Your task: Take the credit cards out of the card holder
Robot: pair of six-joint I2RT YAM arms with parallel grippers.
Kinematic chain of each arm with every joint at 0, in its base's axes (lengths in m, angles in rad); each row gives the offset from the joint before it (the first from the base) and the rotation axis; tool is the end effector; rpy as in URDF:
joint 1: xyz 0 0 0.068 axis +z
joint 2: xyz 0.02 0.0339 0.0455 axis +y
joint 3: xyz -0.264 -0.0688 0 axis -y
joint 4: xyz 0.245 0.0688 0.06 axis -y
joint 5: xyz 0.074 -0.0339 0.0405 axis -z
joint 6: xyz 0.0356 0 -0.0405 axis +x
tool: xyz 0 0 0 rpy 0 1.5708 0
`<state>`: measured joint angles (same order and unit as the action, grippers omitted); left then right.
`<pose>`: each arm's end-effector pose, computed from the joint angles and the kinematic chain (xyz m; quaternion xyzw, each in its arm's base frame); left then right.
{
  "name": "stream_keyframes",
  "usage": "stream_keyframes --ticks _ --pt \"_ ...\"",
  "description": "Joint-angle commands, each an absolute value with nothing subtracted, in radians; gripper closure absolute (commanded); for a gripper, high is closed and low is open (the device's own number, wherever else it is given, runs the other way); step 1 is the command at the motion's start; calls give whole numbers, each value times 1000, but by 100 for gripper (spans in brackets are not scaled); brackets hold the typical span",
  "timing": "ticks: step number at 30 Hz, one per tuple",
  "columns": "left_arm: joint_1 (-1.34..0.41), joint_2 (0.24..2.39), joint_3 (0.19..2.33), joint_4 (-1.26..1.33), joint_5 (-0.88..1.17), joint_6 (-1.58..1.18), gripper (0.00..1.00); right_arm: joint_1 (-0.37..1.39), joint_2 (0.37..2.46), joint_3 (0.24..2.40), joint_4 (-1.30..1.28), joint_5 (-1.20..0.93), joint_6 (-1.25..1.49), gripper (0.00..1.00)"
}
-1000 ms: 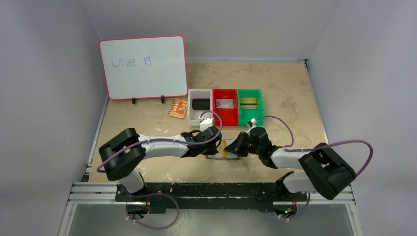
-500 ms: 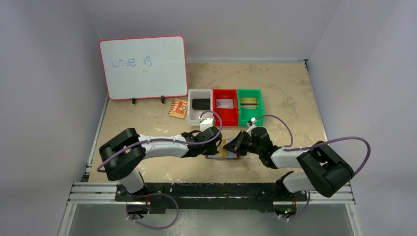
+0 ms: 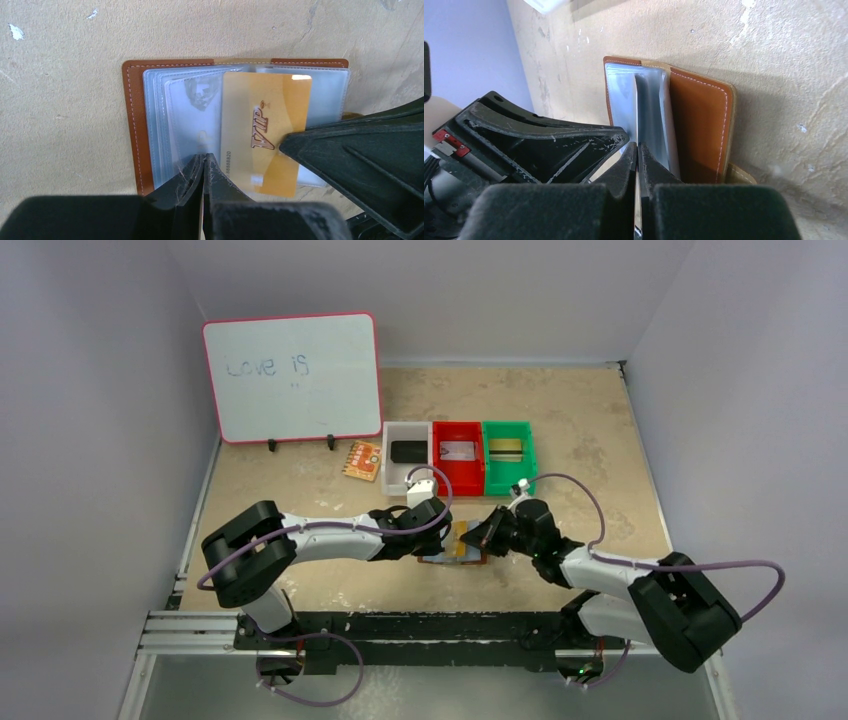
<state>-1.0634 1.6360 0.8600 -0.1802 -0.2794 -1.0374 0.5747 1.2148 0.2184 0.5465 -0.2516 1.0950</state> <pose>0.1624 -0.2718 0.1597 -0.0298 0.9443 -0.1939 0.2641 0.1707 0.1211 0.1407 0.1517 0.8292 0.4622 0.2752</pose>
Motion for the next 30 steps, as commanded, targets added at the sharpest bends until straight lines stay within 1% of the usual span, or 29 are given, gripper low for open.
stream_keyframes --ticks 1,2,6,14,17,19,20,21,22,26,30 --pt "-1069 1672 827 -256 -294 -1033 99 569 1154 227 475 -195 1072 100" --pt "-1069 1672 827 -251 -289 -1030 99 570 1150 226 483 -200 1071 100" --pt "-1070 1685 832 -228 -261 -1019 99 569 1172 220 538 -242 1071 91" --pt "-1074 1702 839 -225 -242 -1010 99 569 1262 235 620 -299 1075 86" --pt "-1074 1704 842 -229 -245 -1013 99 569 1259 241 596 -283 1078 91" --pt "-1075 1701 842 -234 -250 -1014 99 570 1236 233 591 -273 1082 89" --pt "-1075 1701 844 -236 -253 -1014 99 569 1222 230 591 -270 1083 91" --pt "-1076 1699 844 -238 -255 -1013 99 569 1208 228 587 -267 1084 97" --pt "-1075 1697 844 -240 -259 -1014 99 569 1195 230 573 -258 1084 100" --pt "-1076 1682 841 -250 -285 -1021 99 569 1091 291 327 -134 1052 100" --pt "-1075 1638 833 -239 -294 -1024 96 569 927 337 108 -3 1023 100"
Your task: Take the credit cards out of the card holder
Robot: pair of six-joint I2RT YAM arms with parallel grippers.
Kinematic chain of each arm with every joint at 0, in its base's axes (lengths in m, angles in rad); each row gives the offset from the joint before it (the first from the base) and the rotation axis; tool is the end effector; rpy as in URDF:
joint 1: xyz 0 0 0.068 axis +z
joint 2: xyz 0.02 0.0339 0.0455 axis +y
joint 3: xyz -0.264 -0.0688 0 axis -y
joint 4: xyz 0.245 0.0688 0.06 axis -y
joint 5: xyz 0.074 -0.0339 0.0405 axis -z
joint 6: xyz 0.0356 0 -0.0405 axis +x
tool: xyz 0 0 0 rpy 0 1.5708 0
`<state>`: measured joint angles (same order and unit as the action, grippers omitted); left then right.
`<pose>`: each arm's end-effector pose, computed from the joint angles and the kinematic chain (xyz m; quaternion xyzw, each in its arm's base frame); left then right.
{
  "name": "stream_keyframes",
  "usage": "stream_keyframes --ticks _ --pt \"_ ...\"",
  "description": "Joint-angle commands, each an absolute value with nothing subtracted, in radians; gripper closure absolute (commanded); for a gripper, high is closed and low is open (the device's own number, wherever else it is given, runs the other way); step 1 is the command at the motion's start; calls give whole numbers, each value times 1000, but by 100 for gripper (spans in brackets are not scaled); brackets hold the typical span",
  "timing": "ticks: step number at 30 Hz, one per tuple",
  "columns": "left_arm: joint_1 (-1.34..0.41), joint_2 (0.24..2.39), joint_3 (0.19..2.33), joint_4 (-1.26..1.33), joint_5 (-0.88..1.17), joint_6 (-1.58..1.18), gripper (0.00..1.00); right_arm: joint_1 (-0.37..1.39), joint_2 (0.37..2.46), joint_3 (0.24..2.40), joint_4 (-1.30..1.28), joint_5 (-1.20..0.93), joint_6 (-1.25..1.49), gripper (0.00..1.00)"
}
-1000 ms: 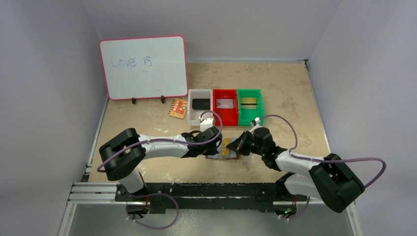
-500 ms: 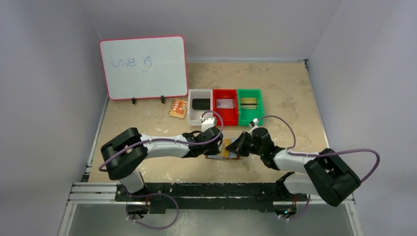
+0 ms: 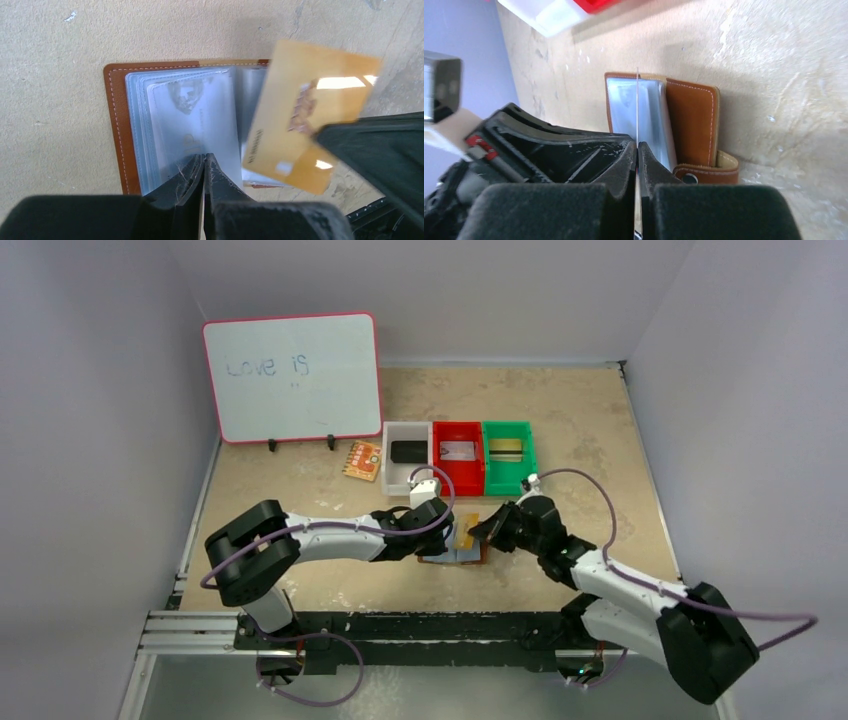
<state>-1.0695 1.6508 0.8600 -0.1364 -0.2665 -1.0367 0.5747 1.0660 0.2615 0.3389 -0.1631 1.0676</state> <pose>0.1625 -0.2771 0.1580 -0.0266 0.9408 -0.2100 0.2646 0.1672 0.1152 0.1607 0.1655 0.8331 0.4302 0.3057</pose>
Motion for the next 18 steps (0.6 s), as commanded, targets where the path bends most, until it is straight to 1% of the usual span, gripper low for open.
stream_keyframes --ticks 1,5,8,10,13,15,18 --pt "-1076 1629 834 -238 -296 -1022 96 570 884 349 70 27 1014 100" --pt "-1076 1594 849 -249 -300 -1011 93 569 733 436 -79 189 972 100" --pt "-1076 1562 856 -260 -310 -1005 89 570 720 534 -195 380 926 100" --pt "-1076 1533 858 -268 -321 -1004 85 567 770 606 -238 486 863 100" --pt "-1076 1483 859 -284 -340 -1005 81 548 900 727 -252 557 739 100" --pt "-1077 1450 861 -304 -363 -1006 77 530 989 796 -248 572 663 100" --pt "-1075 1396 860 -345 -409 -1009 70 489 1113 873 -197 522 534 100"
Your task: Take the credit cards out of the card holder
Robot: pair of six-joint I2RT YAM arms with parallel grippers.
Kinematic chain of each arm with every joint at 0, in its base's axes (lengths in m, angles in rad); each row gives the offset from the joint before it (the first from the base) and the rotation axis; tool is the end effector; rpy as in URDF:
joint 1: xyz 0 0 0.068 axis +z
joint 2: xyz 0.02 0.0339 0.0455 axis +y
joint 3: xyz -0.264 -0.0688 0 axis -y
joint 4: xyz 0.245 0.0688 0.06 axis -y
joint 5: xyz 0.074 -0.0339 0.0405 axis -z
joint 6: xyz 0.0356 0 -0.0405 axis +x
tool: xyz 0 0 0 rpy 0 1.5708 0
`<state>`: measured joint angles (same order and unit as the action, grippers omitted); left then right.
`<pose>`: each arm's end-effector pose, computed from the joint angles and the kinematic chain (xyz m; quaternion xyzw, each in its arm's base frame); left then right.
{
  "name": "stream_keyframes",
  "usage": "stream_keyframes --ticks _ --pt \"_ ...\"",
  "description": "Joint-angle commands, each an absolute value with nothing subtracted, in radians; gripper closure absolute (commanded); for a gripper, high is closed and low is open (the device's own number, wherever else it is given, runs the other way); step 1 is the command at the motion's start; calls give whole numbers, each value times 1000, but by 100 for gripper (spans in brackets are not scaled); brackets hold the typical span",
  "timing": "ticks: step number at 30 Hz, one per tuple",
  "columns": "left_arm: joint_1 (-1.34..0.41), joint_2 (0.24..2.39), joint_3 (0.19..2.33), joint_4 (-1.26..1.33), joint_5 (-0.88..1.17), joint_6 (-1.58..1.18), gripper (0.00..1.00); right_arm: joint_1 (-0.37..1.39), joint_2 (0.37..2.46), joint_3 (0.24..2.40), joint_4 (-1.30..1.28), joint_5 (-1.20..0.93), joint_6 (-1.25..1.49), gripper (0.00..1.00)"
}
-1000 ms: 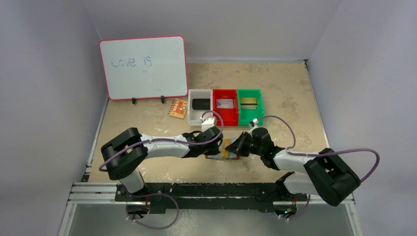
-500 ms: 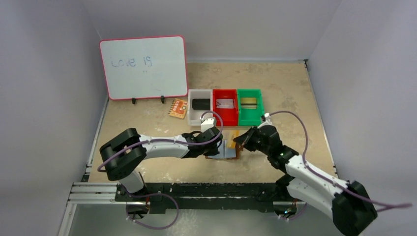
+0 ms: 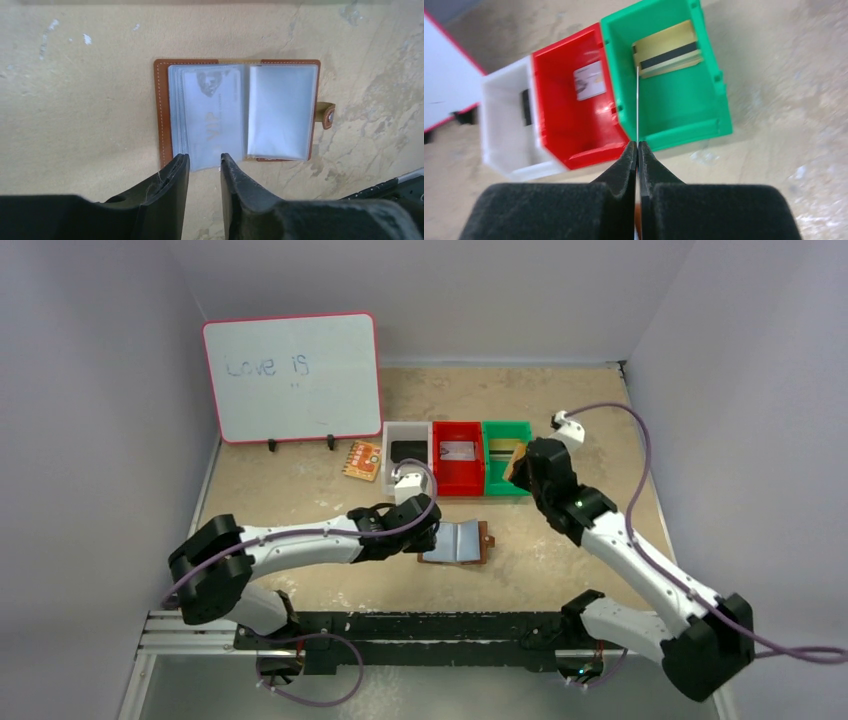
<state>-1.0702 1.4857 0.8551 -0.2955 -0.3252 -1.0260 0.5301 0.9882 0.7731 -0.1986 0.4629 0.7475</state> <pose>0.1518 -0.2538 0.1944 -0.0306 0.9369 -0.1942 0.2891 0.2012 0.0995 0.2977 0.2131 0.7965 0.1631 0.5418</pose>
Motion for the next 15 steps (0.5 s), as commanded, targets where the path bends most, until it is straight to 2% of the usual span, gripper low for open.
stream_keyframes --ticks 1,3,10,15 --pt "-1075 1383 858 -362 -430 -1013 66 472 1149 896 -187 481 499 100" --pt "-1074 1365 857 -414 -482 -1028 58 438 1226 952 -212 423 463 100" --pt "-1063 1308 831 -517 -580 -1029 43 401 1364 1034 -164 238 359 100" --pt "-1000 1257 810 -539 -557 -1012 41 401 1472 1056 -167 172 374 100"
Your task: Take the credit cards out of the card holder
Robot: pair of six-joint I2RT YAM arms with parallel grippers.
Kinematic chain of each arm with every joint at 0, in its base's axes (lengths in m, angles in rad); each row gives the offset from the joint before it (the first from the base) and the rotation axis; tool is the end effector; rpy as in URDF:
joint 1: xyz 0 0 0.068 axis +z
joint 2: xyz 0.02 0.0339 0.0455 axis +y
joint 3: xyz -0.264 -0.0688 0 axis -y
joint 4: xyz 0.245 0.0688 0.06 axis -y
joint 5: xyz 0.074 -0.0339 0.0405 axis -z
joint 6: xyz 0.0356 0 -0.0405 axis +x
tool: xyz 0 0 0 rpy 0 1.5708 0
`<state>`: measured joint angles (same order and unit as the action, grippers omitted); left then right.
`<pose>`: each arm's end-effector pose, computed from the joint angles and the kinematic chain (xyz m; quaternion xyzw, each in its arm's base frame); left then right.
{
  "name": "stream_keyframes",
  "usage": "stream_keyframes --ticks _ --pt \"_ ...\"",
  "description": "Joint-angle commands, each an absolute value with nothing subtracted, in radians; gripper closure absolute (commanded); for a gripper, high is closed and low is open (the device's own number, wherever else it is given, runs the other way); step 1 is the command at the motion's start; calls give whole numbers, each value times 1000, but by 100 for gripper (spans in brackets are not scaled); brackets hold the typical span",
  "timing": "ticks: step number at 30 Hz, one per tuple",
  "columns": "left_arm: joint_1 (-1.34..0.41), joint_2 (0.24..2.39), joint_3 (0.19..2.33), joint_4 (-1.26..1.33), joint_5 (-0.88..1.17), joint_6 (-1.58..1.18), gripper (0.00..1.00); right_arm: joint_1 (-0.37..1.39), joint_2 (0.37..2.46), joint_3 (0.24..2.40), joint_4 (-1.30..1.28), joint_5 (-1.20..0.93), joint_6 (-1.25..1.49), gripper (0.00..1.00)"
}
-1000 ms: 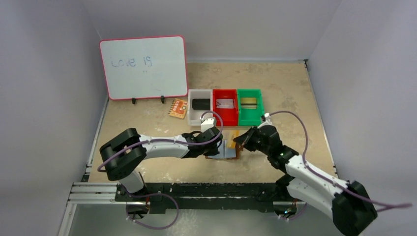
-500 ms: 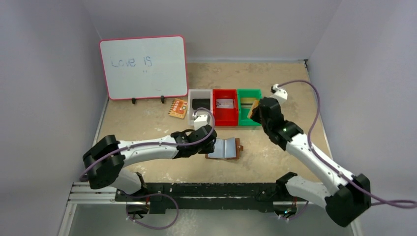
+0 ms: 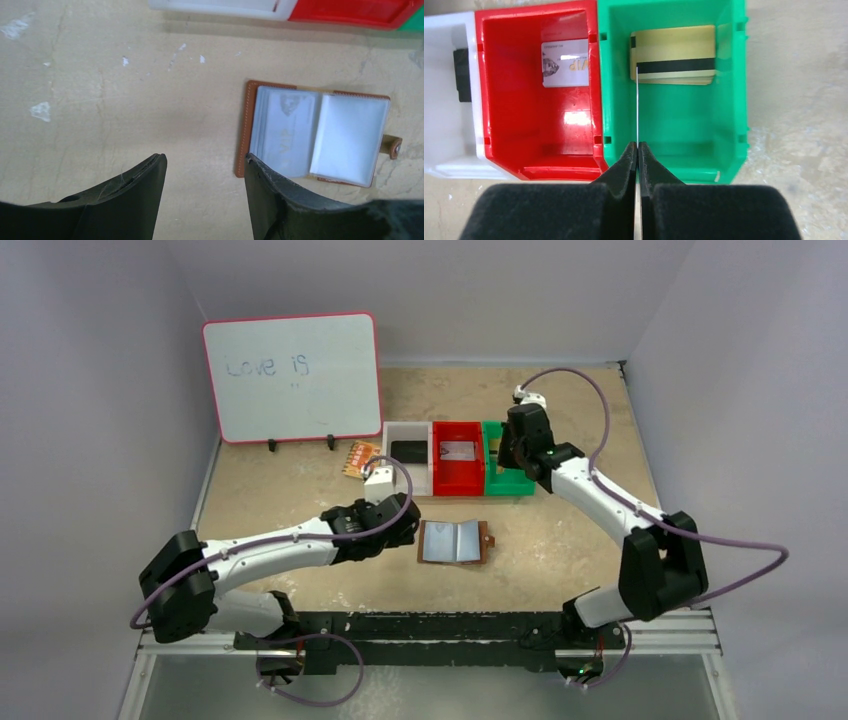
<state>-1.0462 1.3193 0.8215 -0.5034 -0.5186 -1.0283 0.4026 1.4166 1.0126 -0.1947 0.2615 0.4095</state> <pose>0.1429 -0.2117 0.2166 -0.0637 0.9282 -0.1087 0.3500 0.2960 0.1161 0.2721 0.0639 0.8764 0.0770 0.4710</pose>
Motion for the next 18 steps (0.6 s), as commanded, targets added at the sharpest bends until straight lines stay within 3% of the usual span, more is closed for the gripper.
stream_keyframes --ticks 1,18 --pt "-987 1243 801 -545 -558 -1011 41 401 1481 1050 -156 159 369 100" --pt "-929 1153 714 -560 -551 -1025 39 402 1508 1010 -56 -4 380 100"
